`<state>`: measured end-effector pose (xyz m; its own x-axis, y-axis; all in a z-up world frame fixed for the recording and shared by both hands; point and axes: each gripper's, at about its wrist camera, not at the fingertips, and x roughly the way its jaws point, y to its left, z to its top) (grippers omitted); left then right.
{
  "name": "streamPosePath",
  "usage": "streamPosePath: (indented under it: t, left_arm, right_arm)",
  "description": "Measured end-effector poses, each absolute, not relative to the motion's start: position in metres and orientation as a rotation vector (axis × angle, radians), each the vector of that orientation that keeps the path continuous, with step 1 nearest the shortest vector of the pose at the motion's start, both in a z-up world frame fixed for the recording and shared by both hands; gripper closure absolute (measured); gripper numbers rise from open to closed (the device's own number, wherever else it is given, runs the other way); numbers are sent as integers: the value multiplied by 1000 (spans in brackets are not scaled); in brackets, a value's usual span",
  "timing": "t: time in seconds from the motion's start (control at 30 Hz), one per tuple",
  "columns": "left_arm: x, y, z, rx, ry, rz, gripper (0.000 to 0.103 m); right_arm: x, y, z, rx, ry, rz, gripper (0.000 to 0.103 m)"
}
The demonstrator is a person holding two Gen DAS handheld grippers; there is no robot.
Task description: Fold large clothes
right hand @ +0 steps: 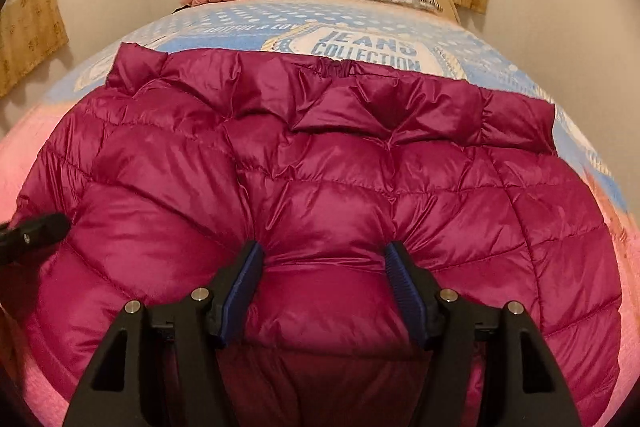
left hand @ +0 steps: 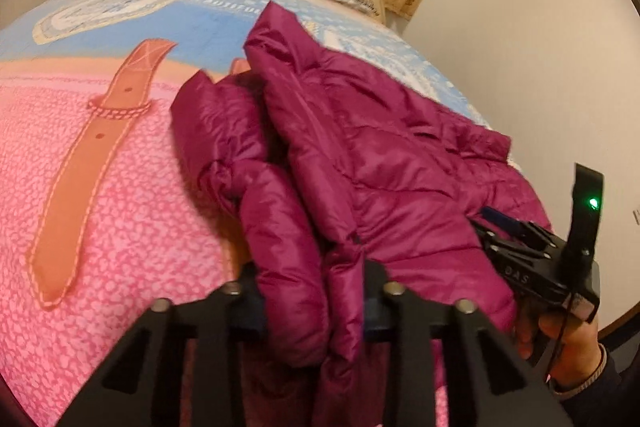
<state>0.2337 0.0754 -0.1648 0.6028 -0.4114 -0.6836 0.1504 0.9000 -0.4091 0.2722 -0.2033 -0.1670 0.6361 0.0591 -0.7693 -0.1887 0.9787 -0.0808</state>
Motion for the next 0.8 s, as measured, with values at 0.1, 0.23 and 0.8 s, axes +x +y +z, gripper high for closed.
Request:
streamPosePath:
  t: [0.1, 0.23, 0.8]
  left_arm:
    - [228, 80, -158, -353, 839, -362, 85]
    - [222, 91, -155, -405, 807, -397, 86]
    - [150, 81, -46, -389, 574, -527, 91]
  right_arm:
    - [262, -216, -153, -111, 888, 159, 38]
    - [222, -228, -134, -74, 879, 187, 38]
    - [162, -178, -156, -138, 978, 365, 35]
